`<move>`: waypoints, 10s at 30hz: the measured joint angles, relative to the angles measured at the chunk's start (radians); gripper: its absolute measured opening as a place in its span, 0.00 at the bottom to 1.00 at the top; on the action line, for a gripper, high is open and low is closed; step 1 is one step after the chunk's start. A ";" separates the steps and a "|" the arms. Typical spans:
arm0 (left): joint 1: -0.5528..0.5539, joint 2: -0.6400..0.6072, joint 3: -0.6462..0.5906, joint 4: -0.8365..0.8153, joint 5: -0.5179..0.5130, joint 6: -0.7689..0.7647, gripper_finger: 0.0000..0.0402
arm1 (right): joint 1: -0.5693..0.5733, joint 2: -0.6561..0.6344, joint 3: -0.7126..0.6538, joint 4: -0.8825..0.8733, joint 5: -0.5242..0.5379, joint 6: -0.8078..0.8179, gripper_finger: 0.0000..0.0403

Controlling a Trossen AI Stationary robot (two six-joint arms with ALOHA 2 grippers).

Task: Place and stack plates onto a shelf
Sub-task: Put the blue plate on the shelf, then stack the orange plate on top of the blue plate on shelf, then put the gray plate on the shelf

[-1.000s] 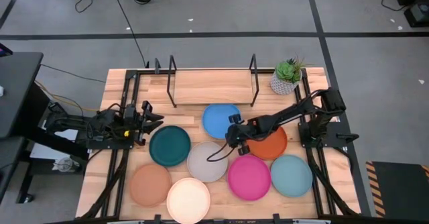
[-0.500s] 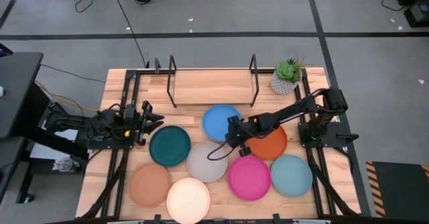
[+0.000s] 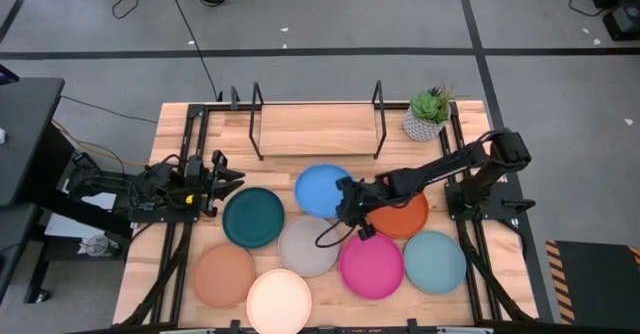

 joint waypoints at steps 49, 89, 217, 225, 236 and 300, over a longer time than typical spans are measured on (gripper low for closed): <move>0.000 0.000 0.000 0.000 0.000 0.000 0.26 | -0.422 -0.023 -0.053 -0.011 0.180 -0.109 0.16; 0.000 0.000 0.000 -0.001 0.000 0.000 0.26 | -0.159 -0.040 0.018 -0.358 0.037 0.537 0.21; 0.000 0.000 0.001 -0.023 0.000 -0.002 0.26 | -0.484 0.075 0.400 -0.612 0.025 -0.098 0.08; 0.000 0.000 0.001 -0.027 0.000 -0.003 0.26 | -0.502 0.074 0.400 -0.612 0.028 -0.072 0.11; 0.000 0.000 0.001 -0.032 0.000 -0.003 0.26 | -0.474 0.074 0.400 -0.621 0.065 -0.012 0.11; -0.110 0.374 0.344 -0.521 0.002 -0.129 0.26 | 0.143 0.062 -0.482 1.149 0.641 -0.005 0.11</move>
